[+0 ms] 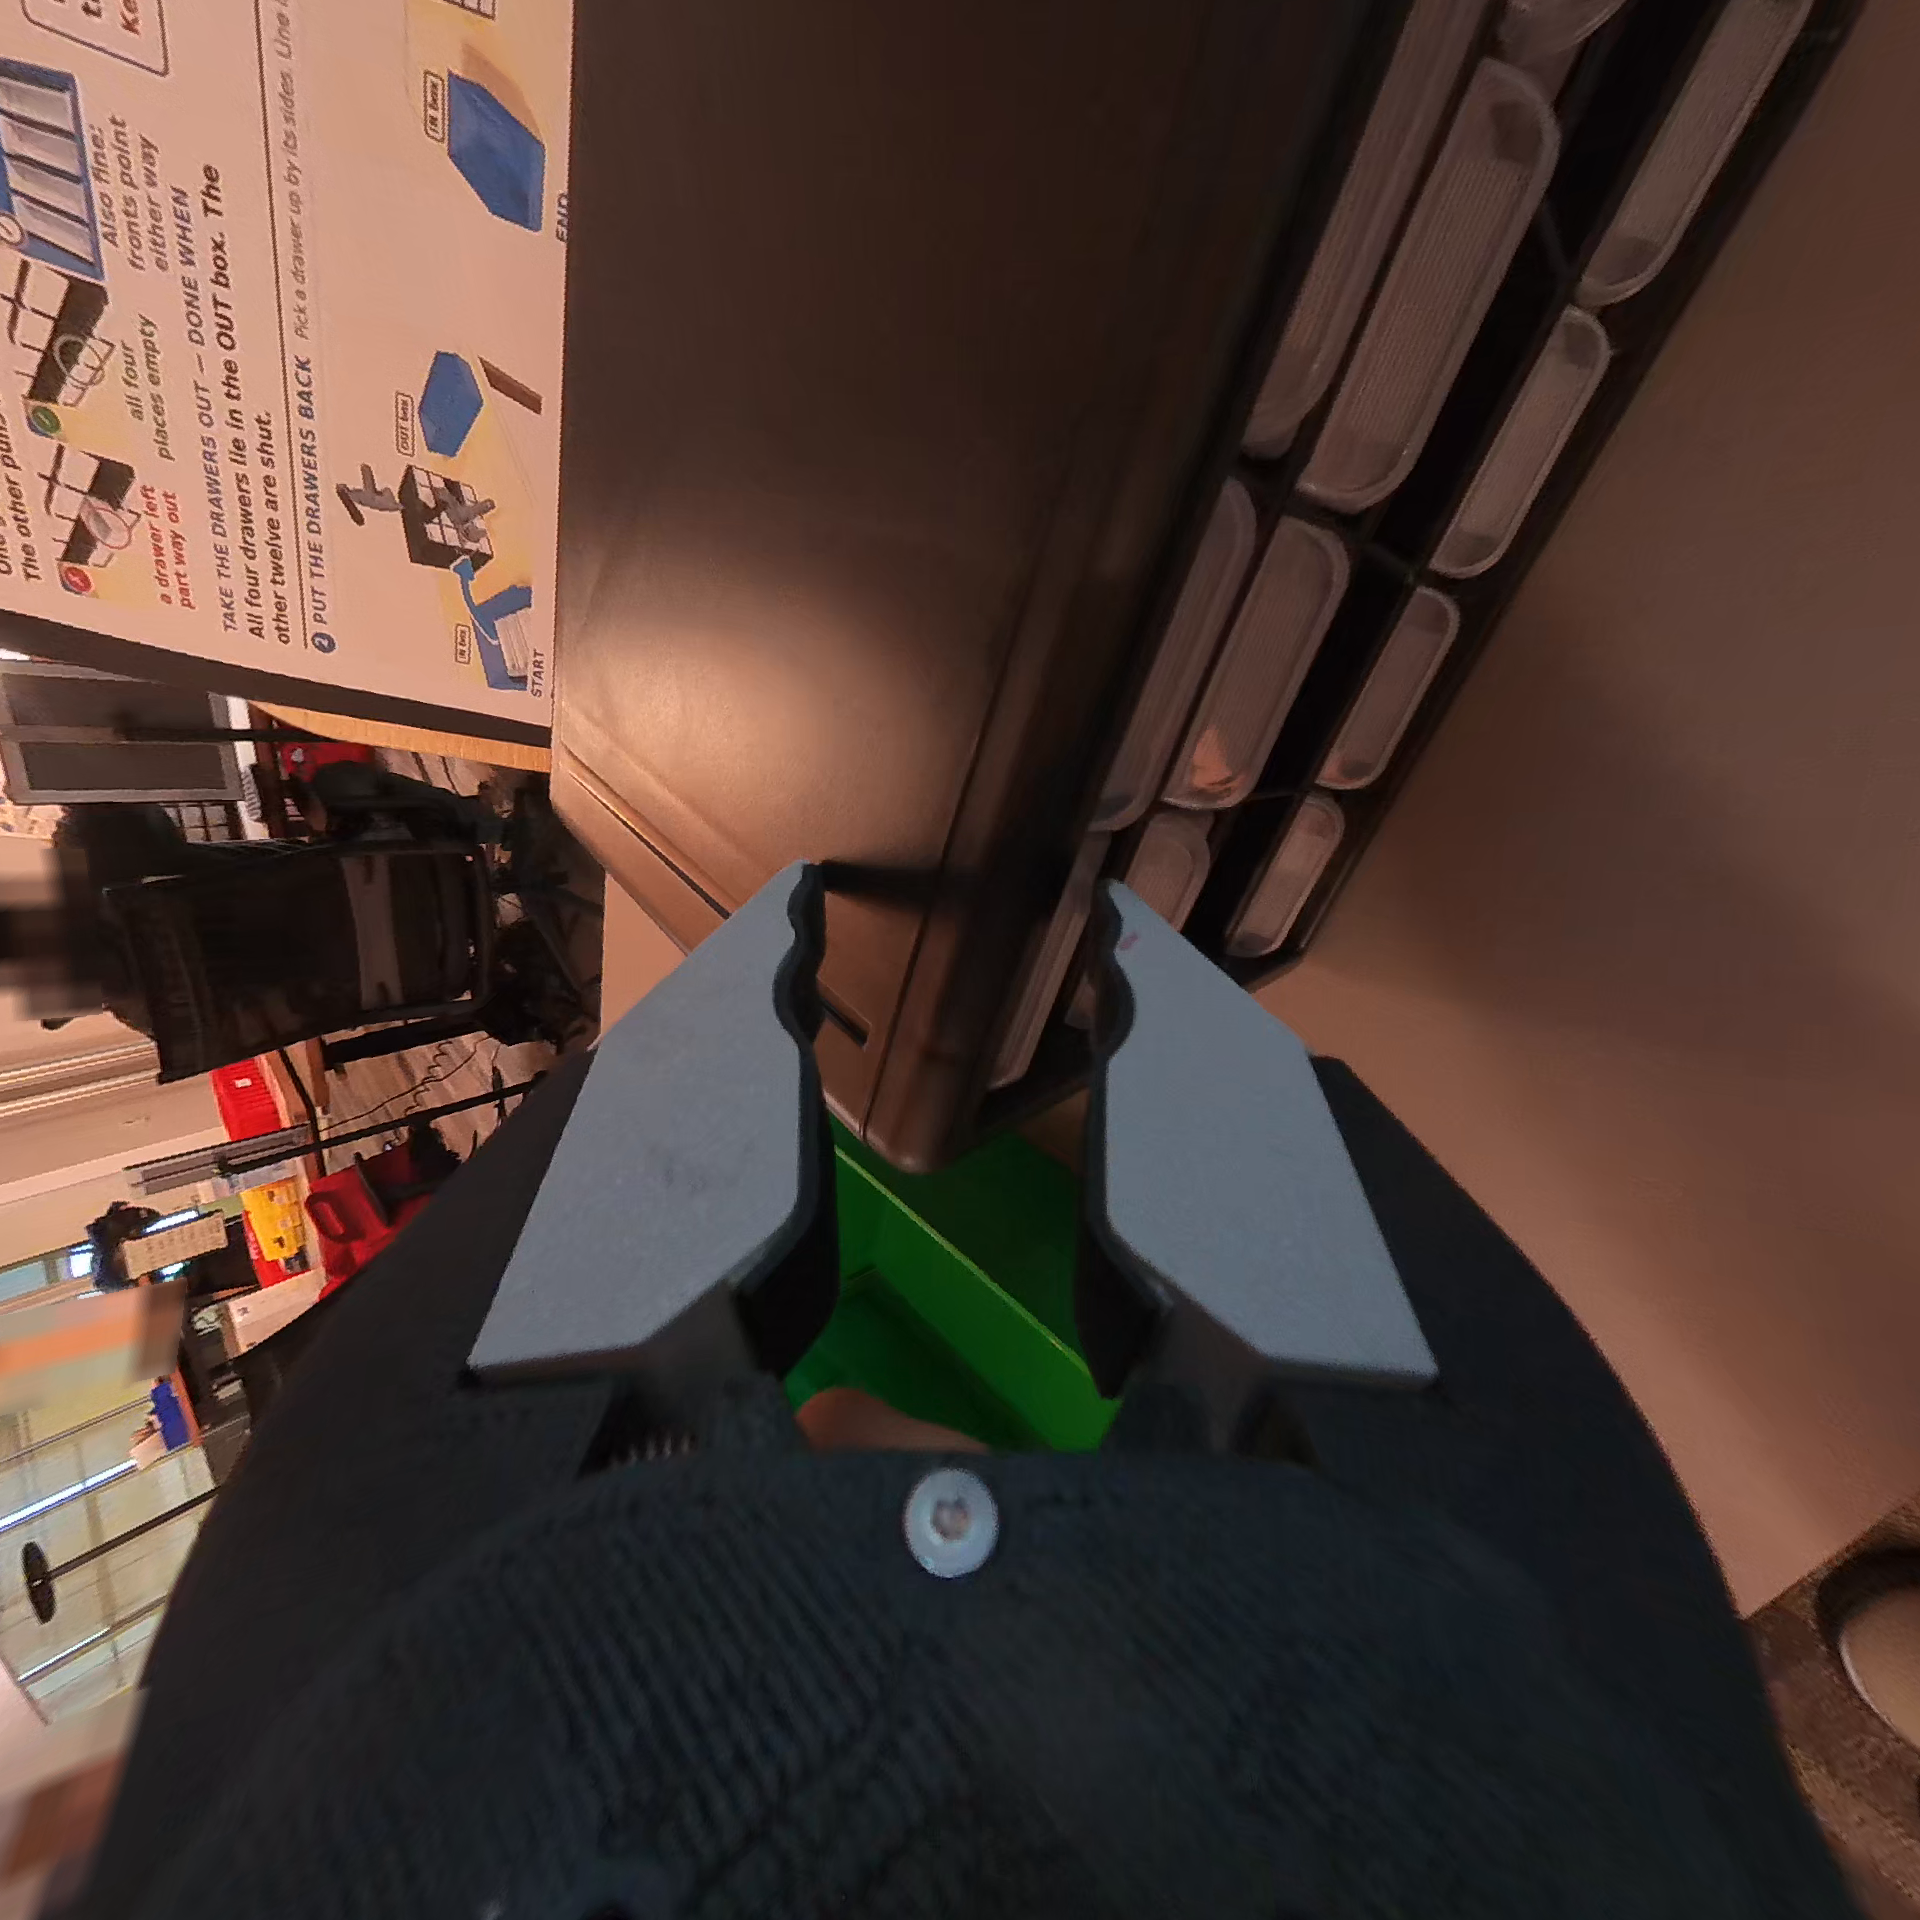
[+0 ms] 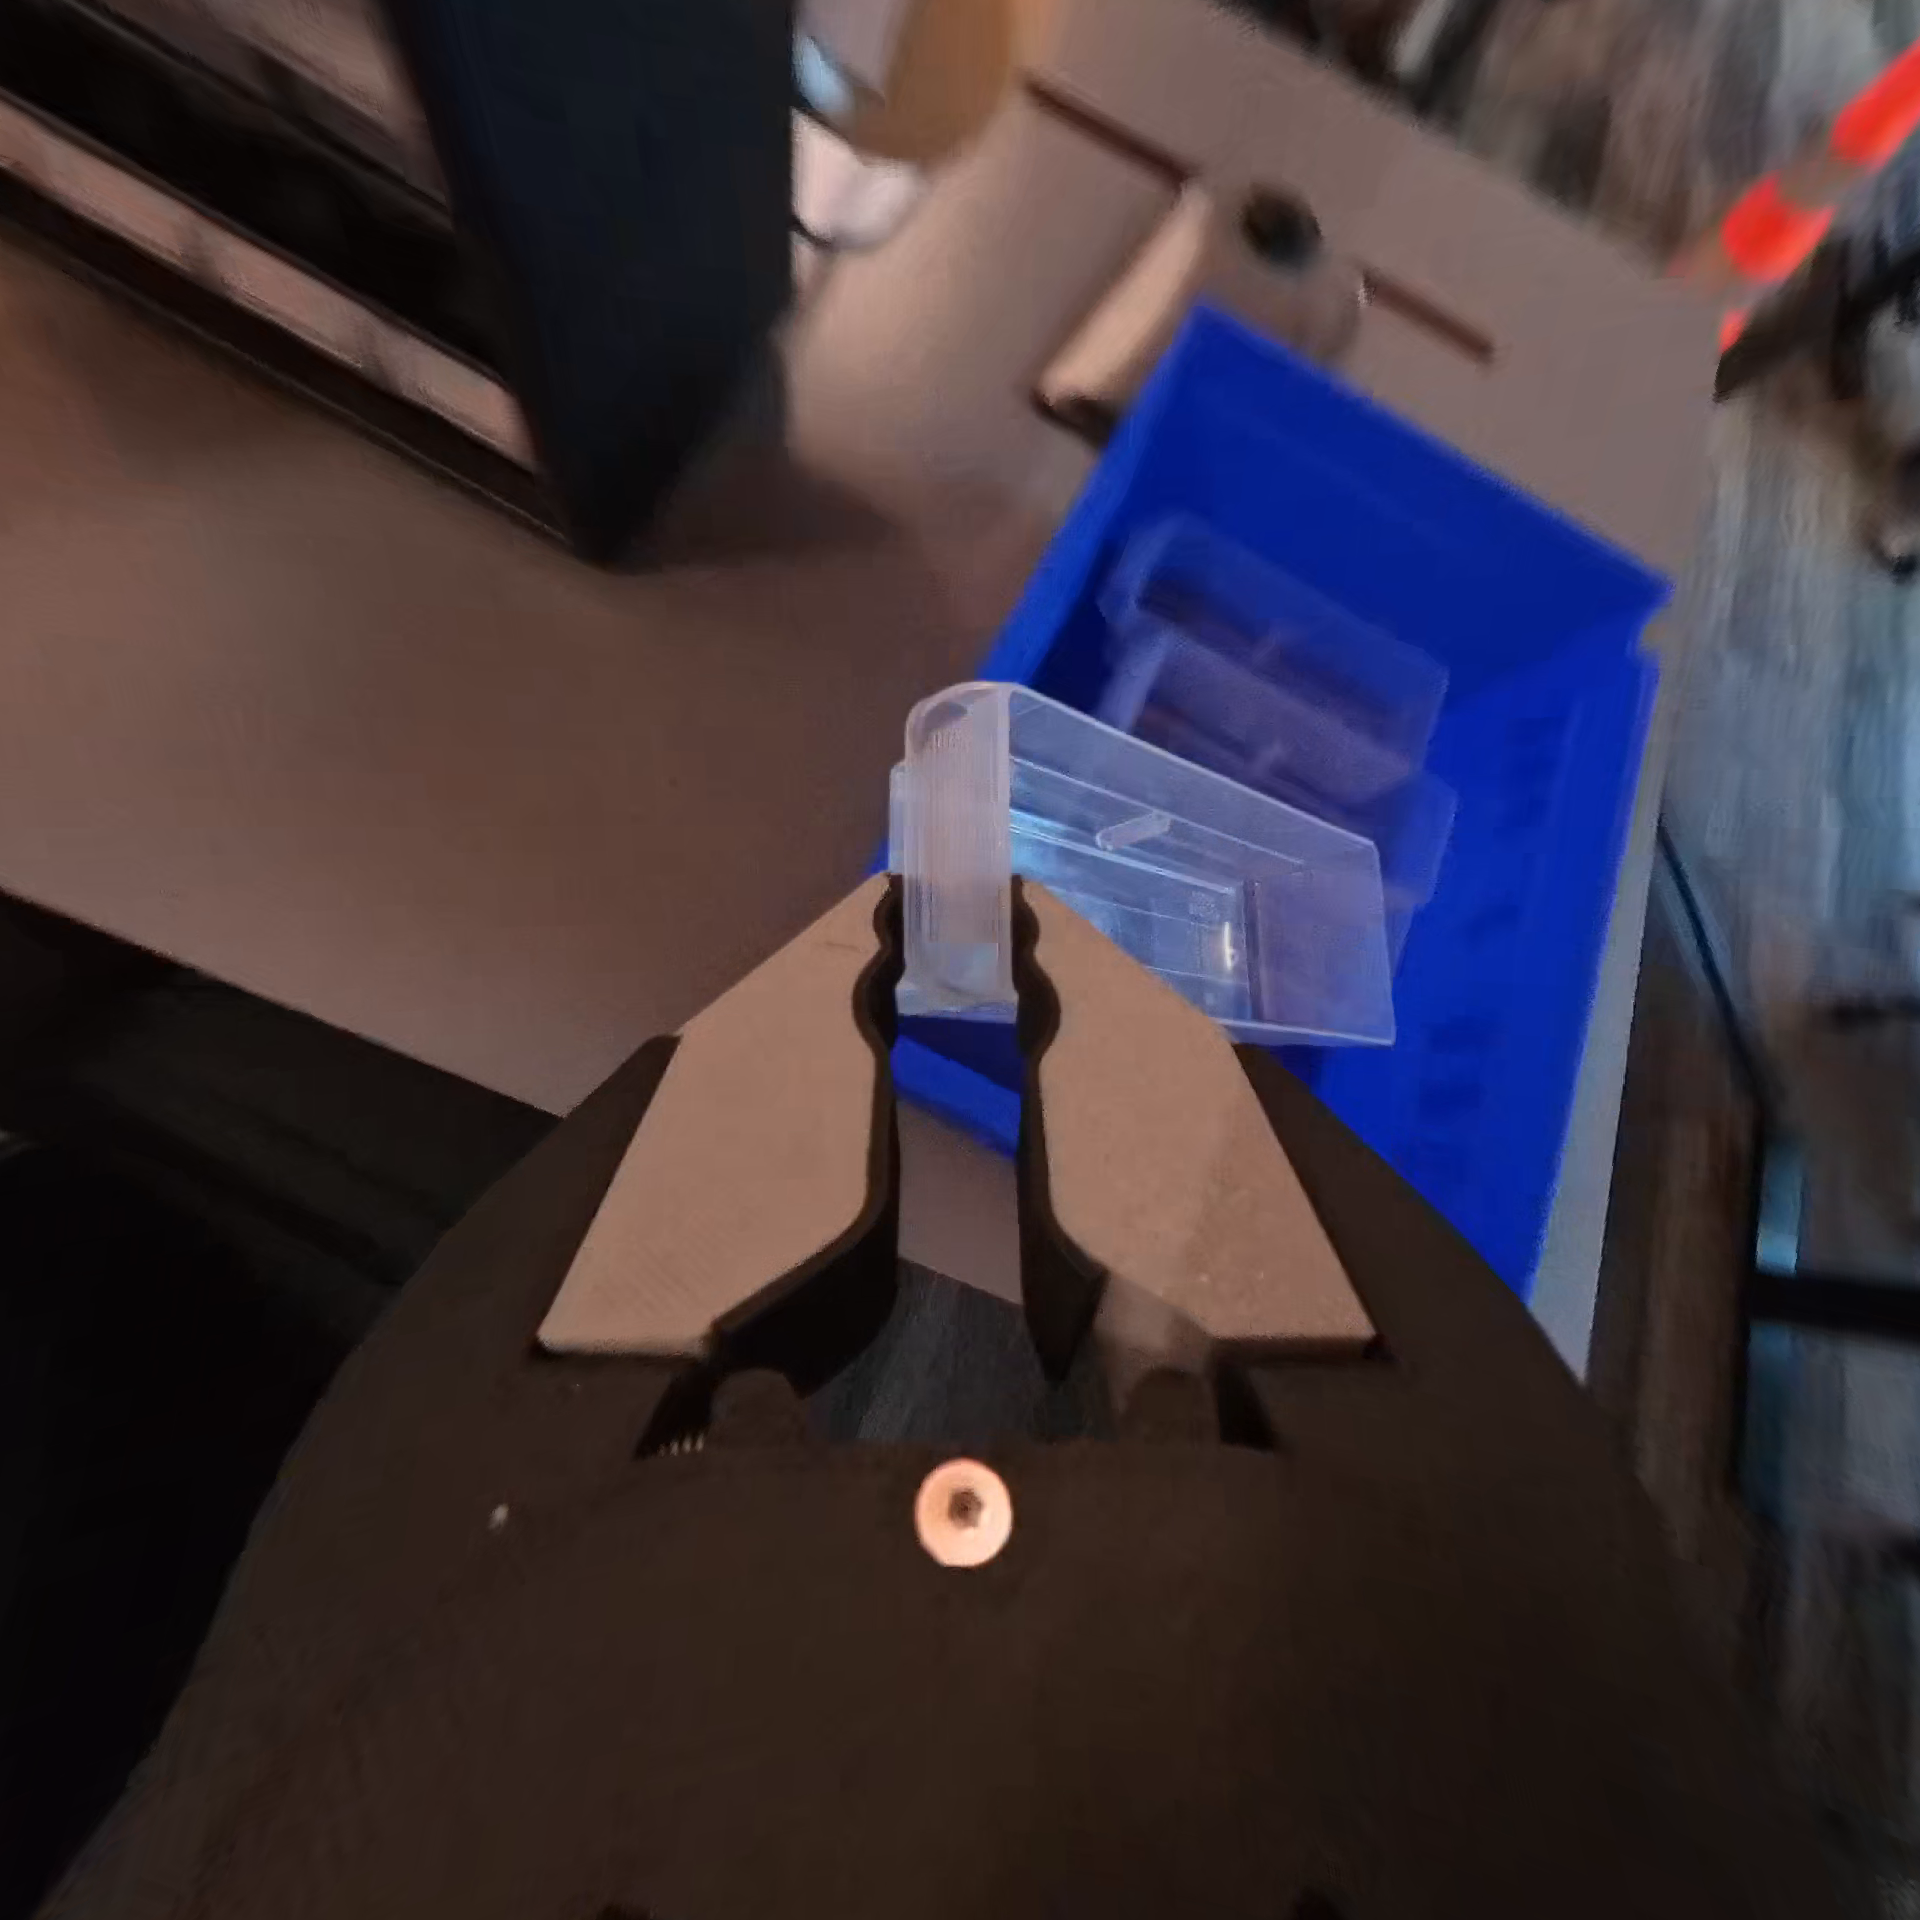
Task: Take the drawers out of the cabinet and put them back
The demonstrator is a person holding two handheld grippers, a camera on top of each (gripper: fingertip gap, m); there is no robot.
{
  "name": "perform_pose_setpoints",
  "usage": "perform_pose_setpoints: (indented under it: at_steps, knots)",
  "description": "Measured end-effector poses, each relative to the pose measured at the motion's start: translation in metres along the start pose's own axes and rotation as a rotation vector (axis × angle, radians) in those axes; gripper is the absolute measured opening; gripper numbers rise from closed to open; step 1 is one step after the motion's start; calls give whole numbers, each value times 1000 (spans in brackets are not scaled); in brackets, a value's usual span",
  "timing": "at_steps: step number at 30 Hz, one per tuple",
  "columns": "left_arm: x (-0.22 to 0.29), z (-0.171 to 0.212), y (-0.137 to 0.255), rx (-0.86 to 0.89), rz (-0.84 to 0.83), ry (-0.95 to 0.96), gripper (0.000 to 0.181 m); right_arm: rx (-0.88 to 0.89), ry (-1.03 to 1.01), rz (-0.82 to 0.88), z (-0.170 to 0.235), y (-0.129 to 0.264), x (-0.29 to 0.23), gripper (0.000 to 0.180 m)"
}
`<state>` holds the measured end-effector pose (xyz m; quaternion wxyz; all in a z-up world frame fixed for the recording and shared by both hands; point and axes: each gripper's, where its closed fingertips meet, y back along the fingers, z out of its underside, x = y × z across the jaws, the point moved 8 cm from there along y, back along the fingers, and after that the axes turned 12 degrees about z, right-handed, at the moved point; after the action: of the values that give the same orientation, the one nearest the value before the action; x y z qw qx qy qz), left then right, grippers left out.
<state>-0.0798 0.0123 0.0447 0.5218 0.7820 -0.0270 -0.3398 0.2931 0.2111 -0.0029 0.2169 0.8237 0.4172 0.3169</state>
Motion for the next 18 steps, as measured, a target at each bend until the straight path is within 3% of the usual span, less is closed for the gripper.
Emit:
perform_pose_setpoints:
  at_steps: [5, 10, 14, 18]
  knots:
    - [0, 0, 0, -13, 3, -2, 50, -244, -35, -9, 34, -67, 8, 15]
    - [-2, -1, 1, -28, 14, -3, 49, -418, -85, -186, 44, -112, -11, 17]
    - [-1, -1, 0, -41, 5, -12, 50, -471, -187, -298, 40, -115, -13, 20]
    - [-1, -1, 0, -41, -2, -15, 49, -441, -260, -304, 35, -99, 0, 17]
